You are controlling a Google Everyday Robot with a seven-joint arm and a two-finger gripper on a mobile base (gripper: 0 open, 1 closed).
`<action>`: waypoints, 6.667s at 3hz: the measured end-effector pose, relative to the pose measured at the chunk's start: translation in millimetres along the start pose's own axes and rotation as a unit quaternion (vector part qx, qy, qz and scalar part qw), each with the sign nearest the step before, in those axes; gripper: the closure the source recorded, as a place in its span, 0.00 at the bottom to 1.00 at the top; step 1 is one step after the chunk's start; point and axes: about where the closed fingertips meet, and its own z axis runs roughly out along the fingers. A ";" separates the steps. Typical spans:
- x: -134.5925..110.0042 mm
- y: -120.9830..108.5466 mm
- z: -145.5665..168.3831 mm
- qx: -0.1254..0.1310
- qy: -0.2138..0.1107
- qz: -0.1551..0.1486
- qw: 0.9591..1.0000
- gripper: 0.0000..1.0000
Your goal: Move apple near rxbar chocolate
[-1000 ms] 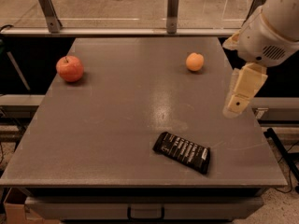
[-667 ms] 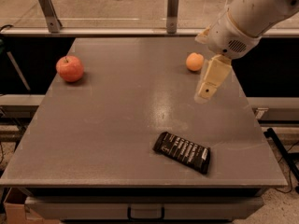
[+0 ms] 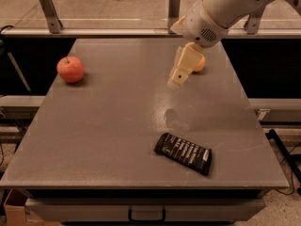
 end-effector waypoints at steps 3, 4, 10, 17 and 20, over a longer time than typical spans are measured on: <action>-117.7 -30.9 97.5 -0.042 -0.172 0.004 0.984 0.00; -166.7 -21.7 136.3 -0.066 -0.222 0.001 0.973 0.00; -180.9 -39.7 273.4 -0.049 -0.192 0.135 0.971 0.40; -4.0 56.3 97.1 -0.036 -0.138 0.135 0.980 1.00; 82.1 134.4 62.2 -0.109 -0.048 0.117 0.986 1.00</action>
Offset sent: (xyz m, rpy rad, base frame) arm 0.0689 0.1642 -0.0066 0.3932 0.0297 0.1308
